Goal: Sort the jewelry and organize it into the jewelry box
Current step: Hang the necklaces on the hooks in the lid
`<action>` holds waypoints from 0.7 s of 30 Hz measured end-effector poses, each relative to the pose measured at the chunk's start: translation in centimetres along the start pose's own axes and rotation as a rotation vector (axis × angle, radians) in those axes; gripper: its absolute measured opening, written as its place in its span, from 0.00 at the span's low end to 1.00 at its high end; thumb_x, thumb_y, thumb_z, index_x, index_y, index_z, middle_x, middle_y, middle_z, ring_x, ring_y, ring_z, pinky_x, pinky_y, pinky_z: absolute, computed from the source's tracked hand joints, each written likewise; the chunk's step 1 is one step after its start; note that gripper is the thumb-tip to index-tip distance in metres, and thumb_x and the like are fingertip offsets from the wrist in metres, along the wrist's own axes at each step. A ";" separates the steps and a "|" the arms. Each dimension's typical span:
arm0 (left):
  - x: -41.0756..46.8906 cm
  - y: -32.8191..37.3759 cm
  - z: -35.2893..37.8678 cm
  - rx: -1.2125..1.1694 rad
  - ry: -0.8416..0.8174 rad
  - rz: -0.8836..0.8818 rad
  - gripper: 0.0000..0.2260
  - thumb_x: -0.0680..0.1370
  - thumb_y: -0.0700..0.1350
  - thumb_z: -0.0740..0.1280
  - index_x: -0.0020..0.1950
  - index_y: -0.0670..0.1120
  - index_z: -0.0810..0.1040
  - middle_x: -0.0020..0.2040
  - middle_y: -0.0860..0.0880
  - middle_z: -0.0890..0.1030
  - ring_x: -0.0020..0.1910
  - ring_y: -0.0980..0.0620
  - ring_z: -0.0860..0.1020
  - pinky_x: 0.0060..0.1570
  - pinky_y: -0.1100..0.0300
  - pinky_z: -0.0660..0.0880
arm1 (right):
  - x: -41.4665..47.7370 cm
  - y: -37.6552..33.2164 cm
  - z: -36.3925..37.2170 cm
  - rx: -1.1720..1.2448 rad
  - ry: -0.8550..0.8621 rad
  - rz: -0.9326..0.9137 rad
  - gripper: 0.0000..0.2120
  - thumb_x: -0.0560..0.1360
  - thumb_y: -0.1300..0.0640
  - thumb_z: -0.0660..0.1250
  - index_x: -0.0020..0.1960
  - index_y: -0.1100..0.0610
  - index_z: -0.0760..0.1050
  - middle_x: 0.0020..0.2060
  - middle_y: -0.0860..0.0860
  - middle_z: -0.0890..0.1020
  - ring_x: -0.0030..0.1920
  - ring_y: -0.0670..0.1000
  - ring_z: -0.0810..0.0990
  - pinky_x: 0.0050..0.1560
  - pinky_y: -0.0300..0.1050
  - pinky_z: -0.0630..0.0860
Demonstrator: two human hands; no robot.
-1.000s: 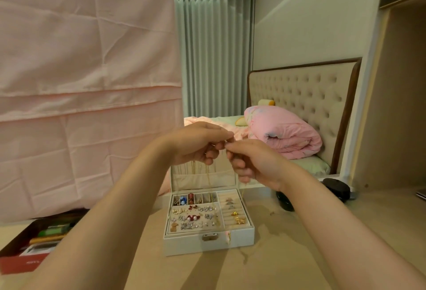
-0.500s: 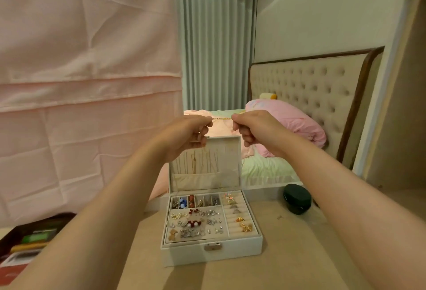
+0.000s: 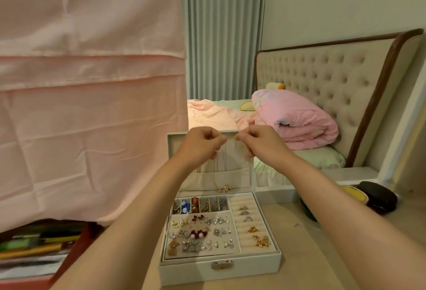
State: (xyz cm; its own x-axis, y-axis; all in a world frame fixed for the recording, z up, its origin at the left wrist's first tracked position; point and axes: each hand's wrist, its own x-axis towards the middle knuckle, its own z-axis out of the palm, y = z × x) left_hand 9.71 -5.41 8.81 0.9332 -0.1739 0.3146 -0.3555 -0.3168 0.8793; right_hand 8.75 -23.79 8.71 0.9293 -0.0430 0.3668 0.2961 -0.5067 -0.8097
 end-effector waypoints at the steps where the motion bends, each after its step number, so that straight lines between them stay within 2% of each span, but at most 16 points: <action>1: 0.1 -0.7 0.6 0.024 0.011 -0.003 0.09 0.78 0.45 0.71 0.46 0.38 0.82 0.35 0.48 0.78 0.31 0.51 0.77 0.38 0.57 0.78 | 0.0 0.8 0.3 -0.023 0.031 0.003 0.08 0.78 0.57 0.69 0.41 0.53 0.83 0.22 0.40 0.76 0.30 0.45 0.74 0.40 0.46 0.74; 3: 0.4 -1.7 1.5 0.097 0.071 -0.012 0.09 0.78 0.47 0.71 0.44 0.42 0.82 0.33 0.50 0.79 0.29 0.52 0.77 0.34 0.60 0.77 | 0.0 2.1 0.9 -0.012 0.129 0.012 0.06 0.76 0.55 0.71 0.42 0.53 0.85 0.23 0.38 0.77 0.28 0.41 0.75 0.38 0.42 0.72; 5: 0.8 -2.7 2.4 0.156 0.153 -0.017 0.09 0.77 0.49 0.72 0.41 0.44 0.82 0.33 0.51 0.81 0.29 0.52 0.79 0.36 0.58 0.79 | 0.1 3.1 1.4 0.010 0.239 0.024 0.04 0.75 0.55 0.74 0.42 0.53 0.86 0.26 0.40 0.80 0.26 0.40 0.76 0.37 0.39 0.71; 8: 1.4 -3.3 3.7 0.187 0.233 -0.042 0.13 0.75 0.50 0.71 0.36 0.42 0.81 0.32 0.46 0.81 0.33 0.47 0.80 0.40 0.50 0.82 | 0.4 3.6 2.4 -0.018 0.391 0.056 0.03 0.72 0.53 0.75 0.41 0.51 0.86 0.30 0.43 0.82 0.31 0.44 0.79 0.37 0.39 0.71; 11: 1.8 -3.3 4.7 0.205 0.275 -0.099 0.16 0.75 0.51 0.69 0.33 0.41 0.81 0.30 0.45 0.82 0.32 0.45 0.81 0.40 0.49 0.81 | 0.8 3.9 3.5 -0.064 0.493 0.107 0.04 0.72 0.51 0.75 0.39 0.49 0.83 0.33 0.42 0.83 0.38 0.45 0.81 0.37 0.40 0.71; 14: 2.3 -3.3 5.0 0.136 0.259 -0.191 0.18 0.75 0.51 0.69 0.28 0.44 0.81 0.25 0.46 0.81 0.26 0.47 0.81 0.40 0.51 0.82 | 1.0 4.1 4.6 -0.132 0.533 0.122 0.06 0.73 0.51 0.73 0.37 0.50 0.81 0.34 0.43 0.82 0.40 0.48 0.80 0.38 0.43 0.71; 21: 2.5 -3.9 5.1 0.138 0.244 -0.229 0.18 0.75 0.52 0.69 0.27 0.44 0.82 0.27 0.47 0.82 0.25 0.47 0.81 0.39 0.50 0.83 | 1.4 3.8 5.0 -0.356 0.486 0.115 0.06 0.74 0.54 0.68 0.40 0.51 0.80 0.39 0.47 0.84 0.42 0.53 0.80 0.36 0.43 0.66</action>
State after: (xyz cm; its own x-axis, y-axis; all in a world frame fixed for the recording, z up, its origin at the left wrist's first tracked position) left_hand 13.18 -9.36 4.39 0.9687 0.1391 0.2057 -0.1238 -0.4477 0.8856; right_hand 12.30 -21.49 3.85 0.7189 -0.4600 0.5212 0.0299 -0.7286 -0.6843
